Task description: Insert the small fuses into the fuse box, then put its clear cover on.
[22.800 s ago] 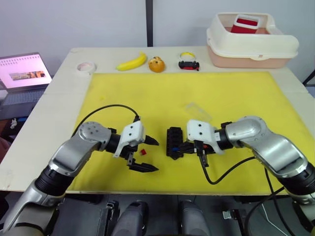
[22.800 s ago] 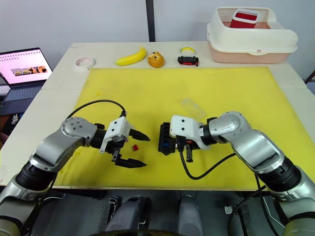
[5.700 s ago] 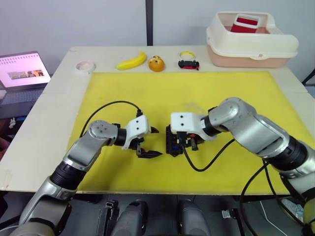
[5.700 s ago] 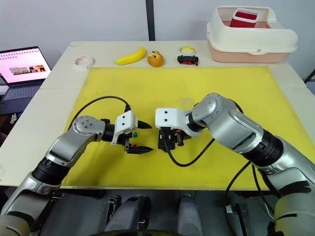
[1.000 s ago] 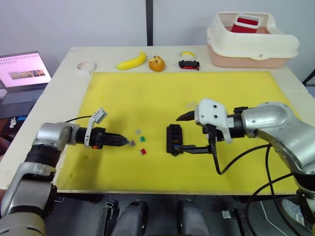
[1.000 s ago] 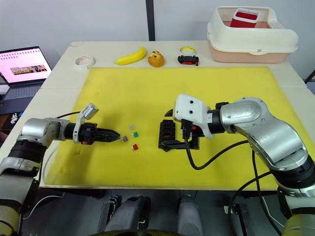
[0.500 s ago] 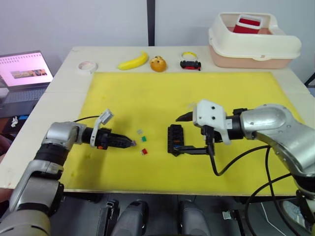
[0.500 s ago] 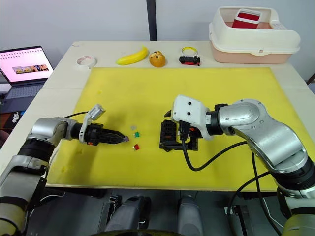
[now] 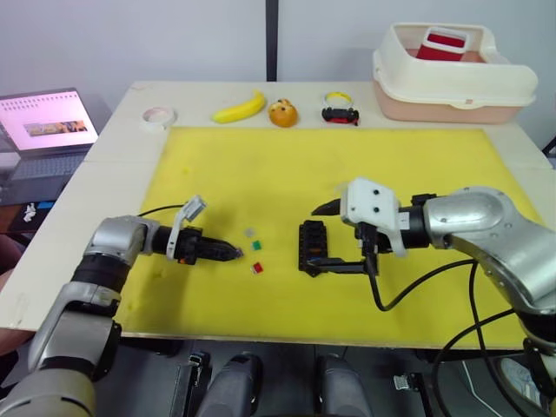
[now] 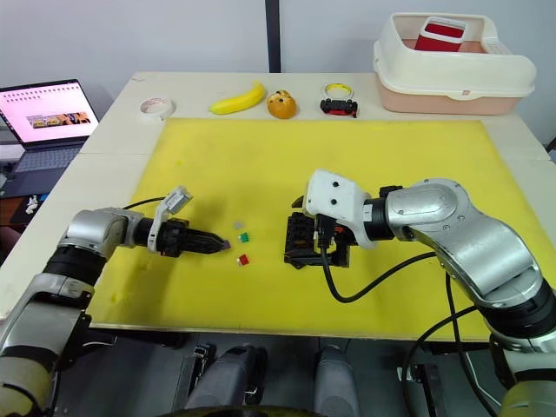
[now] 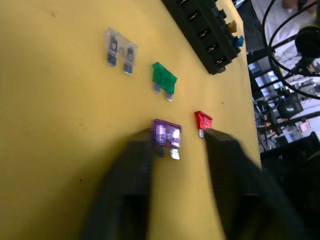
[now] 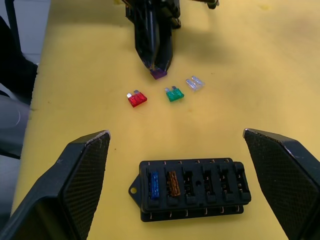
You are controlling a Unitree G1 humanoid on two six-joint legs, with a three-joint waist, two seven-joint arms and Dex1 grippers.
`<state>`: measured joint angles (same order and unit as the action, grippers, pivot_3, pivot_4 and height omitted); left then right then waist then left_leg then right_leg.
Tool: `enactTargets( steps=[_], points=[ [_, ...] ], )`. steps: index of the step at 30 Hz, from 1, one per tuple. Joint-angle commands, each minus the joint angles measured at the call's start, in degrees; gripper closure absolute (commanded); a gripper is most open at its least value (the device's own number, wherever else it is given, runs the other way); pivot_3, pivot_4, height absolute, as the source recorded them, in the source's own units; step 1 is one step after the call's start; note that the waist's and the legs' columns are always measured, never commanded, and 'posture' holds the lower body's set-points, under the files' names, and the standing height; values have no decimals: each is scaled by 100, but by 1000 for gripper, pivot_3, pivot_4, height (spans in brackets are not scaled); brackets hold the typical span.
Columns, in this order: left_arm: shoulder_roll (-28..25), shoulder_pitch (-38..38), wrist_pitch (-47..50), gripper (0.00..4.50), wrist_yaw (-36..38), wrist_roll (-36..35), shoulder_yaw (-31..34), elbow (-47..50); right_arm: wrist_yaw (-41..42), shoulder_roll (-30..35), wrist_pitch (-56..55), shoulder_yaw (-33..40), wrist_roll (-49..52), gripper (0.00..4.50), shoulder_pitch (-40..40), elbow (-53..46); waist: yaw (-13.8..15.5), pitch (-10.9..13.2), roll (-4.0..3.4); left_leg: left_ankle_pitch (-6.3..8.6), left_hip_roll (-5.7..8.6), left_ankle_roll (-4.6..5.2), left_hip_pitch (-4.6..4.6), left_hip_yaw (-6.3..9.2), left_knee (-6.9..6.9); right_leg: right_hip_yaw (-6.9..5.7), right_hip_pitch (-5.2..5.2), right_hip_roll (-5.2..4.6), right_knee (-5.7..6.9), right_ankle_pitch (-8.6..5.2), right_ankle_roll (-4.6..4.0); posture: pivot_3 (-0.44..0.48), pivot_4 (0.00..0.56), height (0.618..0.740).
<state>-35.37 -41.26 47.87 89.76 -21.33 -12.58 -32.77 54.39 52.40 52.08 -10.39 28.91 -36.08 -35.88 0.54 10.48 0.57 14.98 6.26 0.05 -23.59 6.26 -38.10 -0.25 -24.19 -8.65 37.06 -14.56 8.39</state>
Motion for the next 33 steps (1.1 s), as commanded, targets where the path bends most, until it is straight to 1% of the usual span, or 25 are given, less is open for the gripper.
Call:
enactTargets(
  steps=[1, 10, 13, 16, 20, 22, 25, 29, 33],
  points=[
    [84, 96, -12, 4486, -31, 93, -92, -143, -34, 25, -72, 44, -30, 0, -23, -168, -4, 0, 0, 0, 0, 0, 0, 0, 0, 0, -1, 0, 0, 0, 0, 0, 150, 740],
    [14, 142, -2, 4486, -92, 65, 90, -206, -14, 14, -126, 0, -95, 0, -22, -132, -23, -1, -1, 0, -2, 0, 2, 0, 0, 0, 0, 1, 4, 0, 0, 0, 150, 740],
    [-87, 183, 173, 4486, -120, -143, 321, 123, -32, -39, -28, 32, 9, 0, -49, -173, -35, -1, -1, 0, -2, 0, 2, 0, 0, 0, 0, 2, 4, 0, 0, 0, 150, 740],
    [-239, 293, 470, 4486, -199, -486, 653, 726, -107, -163, 287, 170, 311, 0, -83, -251, -72, 0, 0, 0, -4, 0, 2, 1, 1, 0, -2, 3, 4, 0, 0, 0, 150, 740],
    [-512, 470, 1116, 4486, -520, -1282, 1477, 2031, -542, -692, 1214, 549, 1071, 0, -280, -207, -131, 2, 4, -1, -8, -2, -1, 11, 7, 0, -9, 5, 6, 0, -1, 0, 150, 740],
    [-589, 546, 1407, 4486, -764, -1698, 1907, 2681, -871, -1068, 1764, 717, 1415, 0, -461, -96, -134, 2, 4, -2, -9, -3, -2, 11, 10, 1, -11, 4, 5, 0, -1, 0, 150, 740],
    [-616, 601, 1786, 4486, -1169, -2244, 2368, 3461, -1344, -1665, 2412, 980, 1874, 0, -724, 26, -131, 1, 2, -3, -9, -5, -1, 13, 11, 1, -10, 3, 4, 0, -1, 0, 150, 740],
    [-523, 637, 2032, 4486, -1649, -2807, 2646, 4136, -1891, -2474, 3121, 1492, 2448, 0, -1053, 293, -119, 1, 2, -6, -6, -10, -1, 13, 11, 1, -10, 2, 4, 1, -2, 0, 150, 740],
    [-407, 616, 2082, 4486, -2010, -3121, 2614, 4372, -2298, -2943, 3592, 1802, 2749, 0, -1248, 483, -117, 1, 2, -23, -5, -39, -1, 14, 11, 1, -8, 2, 4, 1, -3, 0, 150, 740]
  ],
)
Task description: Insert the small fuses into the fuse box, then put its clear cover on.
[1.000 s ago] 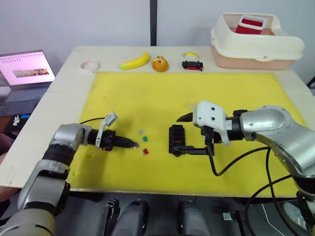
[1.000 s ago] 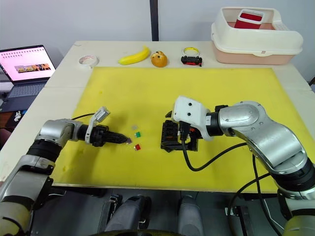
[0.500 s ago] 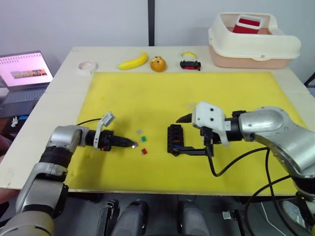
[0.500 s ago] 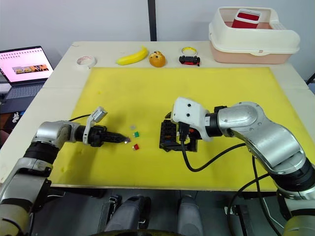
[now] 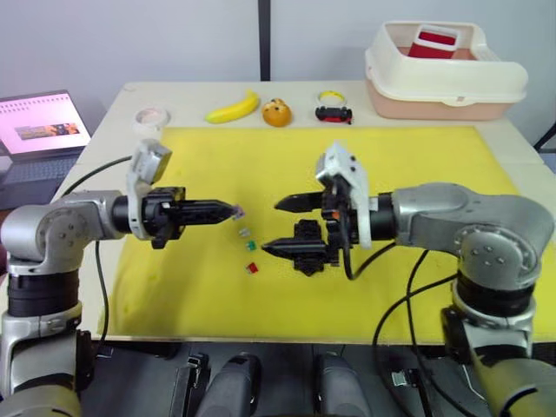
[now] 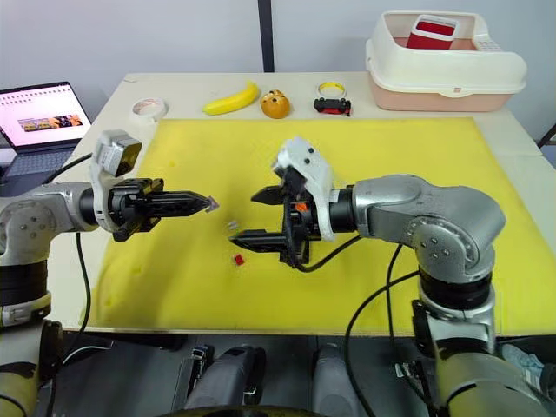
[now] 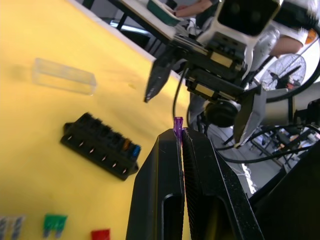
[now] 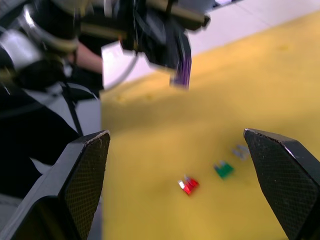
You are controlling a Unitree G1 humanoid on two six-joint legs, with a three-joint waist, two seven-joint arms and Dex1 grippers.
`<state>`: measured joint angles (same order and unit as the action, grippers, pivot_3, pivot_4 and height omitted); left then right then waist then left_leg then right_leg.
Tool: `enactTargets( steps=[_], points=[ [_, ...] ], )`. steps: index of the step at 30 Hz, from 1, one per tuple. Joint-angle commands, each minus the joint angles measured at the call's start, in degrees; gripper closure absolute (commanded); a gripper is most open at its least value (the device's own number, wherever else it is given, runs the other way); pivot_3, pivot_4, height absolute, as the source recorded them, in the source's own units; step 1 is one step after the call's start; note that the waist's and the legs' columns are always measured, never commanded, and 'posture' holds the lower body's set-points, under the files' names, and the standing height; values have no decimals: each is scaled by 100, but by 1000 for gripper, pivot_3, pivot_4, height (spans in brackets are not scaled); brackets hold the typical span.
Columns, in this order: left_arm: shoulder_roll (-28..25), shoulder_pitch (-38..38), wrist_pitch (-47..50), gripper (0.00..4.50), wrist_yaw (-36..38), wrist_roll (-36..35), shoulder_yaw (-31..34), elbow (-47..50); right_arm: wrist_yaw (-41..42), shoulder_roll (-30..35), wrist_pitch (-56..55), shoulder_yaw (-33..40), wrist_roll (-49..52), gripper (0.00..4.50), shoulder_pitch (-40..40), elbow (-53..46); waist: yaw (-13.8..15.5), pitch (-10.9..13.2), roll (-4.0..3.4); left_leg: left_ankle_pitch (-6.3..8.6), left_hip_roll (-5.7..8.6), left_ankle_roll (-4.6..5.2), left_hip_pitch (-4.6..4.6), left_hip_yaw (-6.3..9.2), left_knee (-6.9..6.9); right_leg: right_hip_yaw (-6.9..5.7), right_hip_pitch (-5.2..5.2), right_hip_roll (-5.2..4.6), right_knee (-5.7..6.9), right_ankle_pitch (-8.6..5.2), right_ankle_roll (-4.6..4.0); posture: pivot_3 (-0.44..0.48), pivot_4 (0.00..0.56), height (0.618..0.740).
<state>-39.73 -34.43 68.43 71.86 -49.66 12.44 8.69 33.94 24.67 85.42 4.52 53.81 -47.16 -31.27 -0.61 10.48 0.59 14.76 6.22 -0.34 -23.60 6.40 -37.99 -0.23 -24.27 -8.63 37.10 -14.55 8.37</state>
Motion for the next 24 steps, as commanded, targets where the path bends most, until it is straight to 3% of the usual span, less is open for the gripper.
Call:
enactTargets(
  steps=[1, 3, 5, 14, 24],
  points=[
    [45, -72, -5, 4498, -277, -318, 75, 237, -327, -256, 335, 368, 326, 245, -158, 51, -7, 0, 0, 0, 0, 0, 0, 0, 0, 0, 0, 0, 0, 0, 0, 0, 150, 740],
    [64, -89, -63, 4500, -349, -381, -4, 255, -474, -412, 470, 457, 423, 824, -184, 89, -18, 0, 0, 0, 0, -1, 0, -1, 1, 0, -3, 1, 1, 0, 0, 0, 150, 740],
    [67, -118, -109, 4500, -394, -430, -72, 250, -628, -575, 591, 561, 505, 1738, -210, 128, -21, 0, -1, -1, -1, -1, 0, -2, 4, 1, -6, 2, 4, 0, 0, 0, 150, 740],
    [49, -188, -323, 4500, -400, -484, -338, 160, -1119, -854, 708, 724, 855, 1738, -235, 282, -23, 0, -1, -1, -1, -1, 0, -4, 5, 2, -7, 2, 4, 0, 0, 0, 150, 740],
    [75, -189, -419, 4500, -478, -542, -389, 125, -1343, -735, 699, 661, 1179, 1738, -224, 340, -30, 0, -1, 0, -1, 0, 0, -5, 7, 2, -9, 2, 3, 0, 0, 0, 150, 740]
  ],
)
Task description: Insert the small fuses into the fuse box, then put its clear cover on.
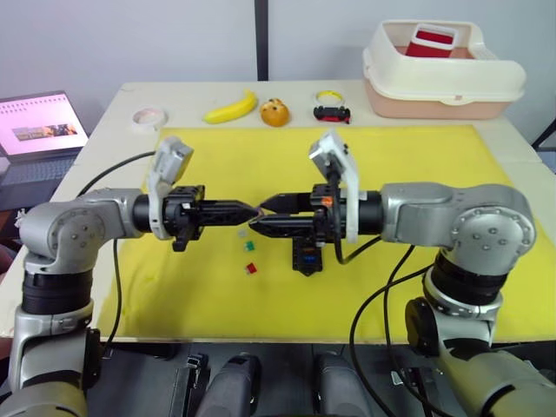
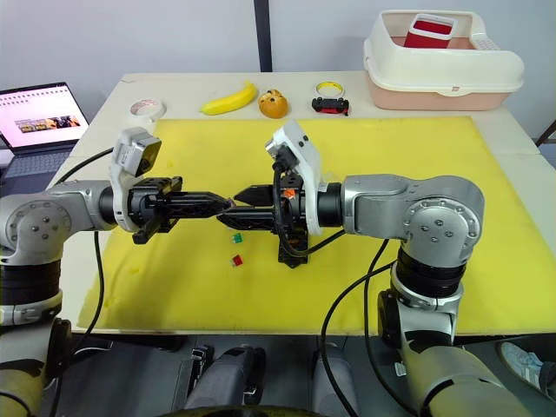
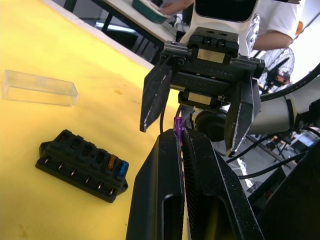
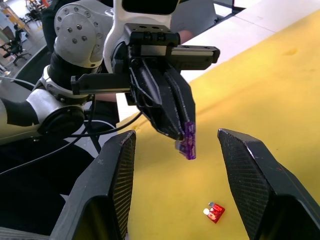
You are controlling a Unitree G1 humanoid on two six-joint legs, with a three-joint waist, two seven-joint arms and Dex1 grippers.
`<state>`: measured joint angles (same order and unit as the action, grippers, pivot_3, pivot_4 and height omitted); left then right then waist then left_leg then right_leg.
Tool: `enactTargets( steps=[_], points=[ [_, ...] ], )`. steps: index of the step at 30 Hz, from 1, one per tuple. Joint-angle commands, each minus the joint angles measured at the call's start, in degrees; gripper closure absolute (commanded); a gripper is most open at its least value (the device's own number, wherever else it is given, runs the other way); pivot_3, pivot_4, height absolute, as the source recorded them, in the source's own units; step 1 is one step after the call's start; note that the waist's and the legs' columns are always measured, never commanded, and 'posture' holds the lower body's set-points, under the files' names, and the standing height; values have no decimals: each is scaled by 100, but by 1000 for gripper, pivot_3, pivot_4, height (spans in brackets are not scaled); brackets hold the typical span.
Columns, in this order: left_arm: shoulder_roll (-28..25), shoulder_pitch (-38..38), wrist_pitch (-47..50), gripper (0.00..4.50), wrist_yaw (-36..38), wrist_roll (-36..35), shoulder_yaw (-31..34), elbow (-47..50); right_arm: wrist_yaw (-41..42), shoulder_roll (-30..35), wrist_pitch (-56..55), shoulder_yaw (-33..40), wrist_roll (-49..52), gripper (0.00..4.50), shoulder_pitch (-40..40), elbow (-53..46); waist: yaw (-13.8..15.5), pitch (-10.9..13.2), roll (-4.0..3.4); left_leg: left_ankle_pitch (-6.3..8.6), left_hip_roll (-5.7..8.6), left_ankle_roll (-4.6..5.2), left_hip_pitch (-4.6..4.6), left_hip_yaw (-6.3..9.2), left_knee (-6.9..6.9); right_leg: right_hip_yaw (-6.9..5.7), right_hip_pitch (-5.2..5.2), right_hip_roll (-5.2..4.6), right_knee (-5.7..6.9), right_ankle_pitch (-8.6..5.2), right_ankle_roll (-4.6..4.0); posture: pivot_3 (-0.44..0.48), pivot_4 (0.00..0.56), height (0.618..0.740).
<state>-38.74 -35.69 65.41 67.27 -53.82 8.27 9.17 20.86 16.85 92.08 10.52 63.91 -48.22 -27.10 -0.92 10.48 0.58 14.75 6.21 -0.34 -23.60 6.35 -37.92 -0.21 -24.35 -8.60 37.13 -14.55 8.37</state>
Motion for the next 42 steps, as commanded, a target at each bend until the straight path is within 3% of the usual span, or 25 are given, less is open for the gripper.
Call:
enactTargets(
  steps=[1, 9, 12, 16, 28, 31, 34, 37, 38, 42],
  points=[
    [-27, -63, -123, 4500, -26, -134, 29, 75, -45, 74, 27, 45, 189, 1738, -117, -75, 4, 0, 0, 0, 0, 0, 0, 0, 0, 0, 0, 0, 0, 0, 0, 0, 150, 740],
    [-46, -40, -180, 4500, -84, -193, 18, 65, -109, 223, -65, -10, 333, 1738, -112, -27, 3, 0, 0, 1, 0, 1, 0, 0, 0, 0, 0, 0, -1, 0, 0, 0, 150, 740],
    [-63, -14, -195, 4500, -86, -200, 16, 78, -120, 290, -107, -10, 383, 2554, -136, 15, 2, 0, 0, 1, 0, 1, 0, 0, 0, 0, 0, 0, -1, 0, 0, 0, 150, 740],
    [-67, 1, -211, 4500, -98, -211, 1, 84, -155, 319, -151, -14, 450, 4431, -157, 48, 4, 0, 0, 1, 0, 2, 0, -1, 0, 0, 0, 0, -2, 0, 0, 0, 150, 740],
    [-292, 120, -443, 4500, 1, -43, -220, 148, -208, 532, -257, -170, 501, 4431, -210, 75, 9, 0, 0, 3, 0, 6, 0, -1, 2, 0, 0, 0, -3, 0, 0, 0, 150, 740],
    [-473, 84, -661, 3460, 155, 182, -424, 127, 35, 964, -356, -469, 309, 4500, -290, 2, 14, 1, -1, 16, 0, 28, 0, 0, 2, 0, 1, 0, -4, 0, 0, 0, 150, 740],
    [-649, 62, -1132, 1963, 374, 626, -738, 104, 555, 1773, -735, -1048, -214, 4500, -428, -55, 16, 1, -1, 17, 1, 30, 0, -3, 2, 0, 0, 0, -5, 0, 0, 0, 150, 740],
    [-635, 51, -1788, 364, 436, 1260, -1163, 46, 1361, 2822, -1571, -2076, -1200, 4500, -481, -94, 24, 1, -1, 18, 0, 32, 0, -7, 3, -1, 1, 0, -9, 0, 0, 0, 150, 740],
    [-586, 59, -1990, 34, 439, 1458, -1319, 27, 1667, 3173, -1933, -2481, -1610, 4500, -478, -95, 25, 2, 1, 19, 1, 33, 0, -8, 3, -1, 2, -1, -10, -1, 1, 0, 150, 740],
    [-382, 175, -2976, 34, 407, 2362, -1940, -126, 2587, 3878, -3106, -3496, -2819, 4500, -466, 14, 10, 3, 2, 21, 0, 36, -1, -15, 2, -1, 2, -1, -15, -2, 3, 0, 150, 740]
  ],
)
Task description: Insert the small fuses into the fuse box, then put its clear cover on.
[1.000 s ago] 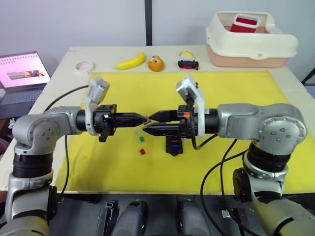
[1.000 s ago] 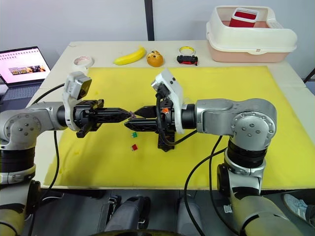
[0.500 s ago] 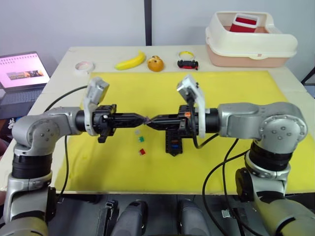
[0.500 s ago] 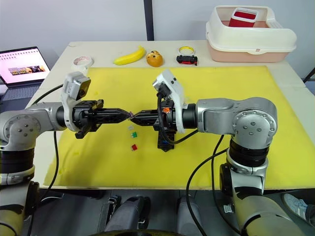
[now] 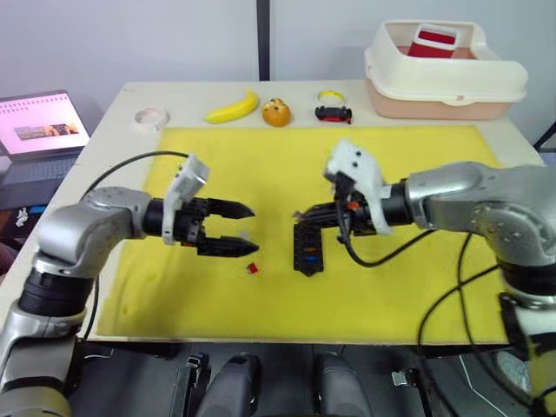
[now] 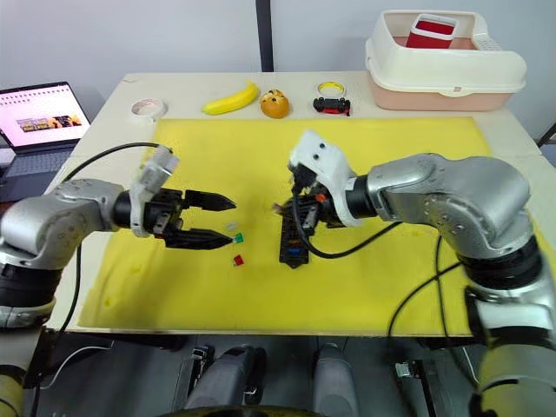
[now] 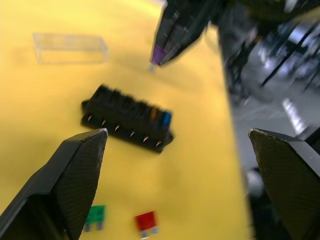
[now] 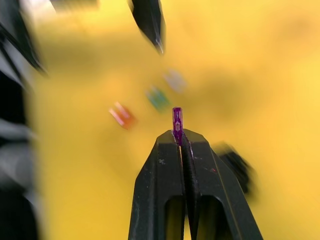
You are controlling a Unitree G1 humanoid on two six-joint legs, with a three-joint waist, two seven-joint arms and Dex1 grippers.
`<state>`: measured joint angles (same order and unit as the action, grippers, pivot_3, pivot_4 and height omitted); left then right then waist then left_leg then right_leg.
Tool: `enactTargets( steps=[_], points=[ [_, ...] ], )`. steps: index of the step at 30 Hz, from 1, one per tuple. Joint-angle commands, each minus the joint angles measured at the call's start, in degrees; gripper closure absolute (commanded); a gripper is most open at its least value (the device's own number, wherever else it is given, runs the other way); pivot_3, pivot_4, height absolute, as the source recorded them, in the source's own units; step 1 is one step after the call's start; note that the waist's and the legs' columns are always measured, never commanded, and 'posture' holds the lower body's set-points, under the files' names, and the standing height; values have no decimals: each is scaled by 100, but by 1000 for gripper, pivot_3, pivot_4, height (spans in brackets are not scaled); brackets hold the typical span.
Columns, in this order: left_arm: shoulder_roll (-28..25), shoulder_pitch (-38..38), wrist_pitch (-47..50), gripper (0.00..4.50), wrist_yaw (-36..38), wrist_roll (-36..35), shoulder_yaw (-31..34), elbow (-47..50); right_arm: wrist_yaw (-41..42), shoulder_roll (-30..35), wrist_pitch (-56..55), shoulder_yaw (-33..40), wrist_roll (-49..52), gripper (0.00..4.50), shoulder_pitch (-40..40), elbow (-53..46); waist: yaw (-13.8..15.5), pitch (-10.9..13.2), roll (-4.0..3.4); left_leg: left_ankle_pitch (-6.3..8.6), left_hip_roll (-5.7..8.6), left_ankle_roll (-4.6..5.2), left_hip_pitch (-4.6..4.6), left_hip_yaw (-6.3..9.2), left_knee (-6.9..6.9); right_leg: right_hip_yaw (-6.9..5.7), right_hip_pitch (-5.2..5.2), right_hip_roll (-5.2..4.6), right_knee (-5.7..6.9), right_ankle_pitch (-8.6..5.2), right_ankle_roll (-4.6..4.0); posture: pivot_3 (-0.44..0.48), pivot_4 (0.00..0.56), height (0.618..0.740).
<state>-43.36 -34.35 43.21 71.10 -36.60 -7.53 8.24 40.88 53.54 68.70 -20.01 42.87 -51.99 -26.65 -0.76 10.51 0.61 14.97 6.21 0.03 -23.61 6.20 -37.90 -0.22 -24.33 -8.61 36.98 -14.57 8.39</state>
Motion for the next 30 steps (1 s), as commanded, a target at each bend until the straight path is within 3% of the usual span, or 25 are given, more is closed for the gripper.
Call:
enactTargets(
  steps=[1, 12, 30],
  points=[
    [144, 78, -1044, 34, -1, 893, -520, -93, 748, 260, -939, -599, -929, 4500, -109, 27, -18, 0, -1, 0, -1, 0, 0, 0, 0, 0, -1, 0, 0, 0, 0, 0, 150, 740],
    [875, -31, -2584, 34, -122, 2132, -1090, -961, 1530, 23, -1433, -995, -2017, 4500, -84, 370, 23, 1, 2, 0, -1, 0, -2, 3, -1, 0, -1, -1, -1, 0, 0, 0, 150, 740],
    [1329, -87, -2890, 34, -171, 2587, -1161, -1192, 2024, -154, -1413, -1061, -2611, 4500, 33, 276, 14, 1, 2, 0, 0, -1, -2, 4, -2, 0, -2, 0, 1, 0, 0, 0, 150, 740]
  ],
)
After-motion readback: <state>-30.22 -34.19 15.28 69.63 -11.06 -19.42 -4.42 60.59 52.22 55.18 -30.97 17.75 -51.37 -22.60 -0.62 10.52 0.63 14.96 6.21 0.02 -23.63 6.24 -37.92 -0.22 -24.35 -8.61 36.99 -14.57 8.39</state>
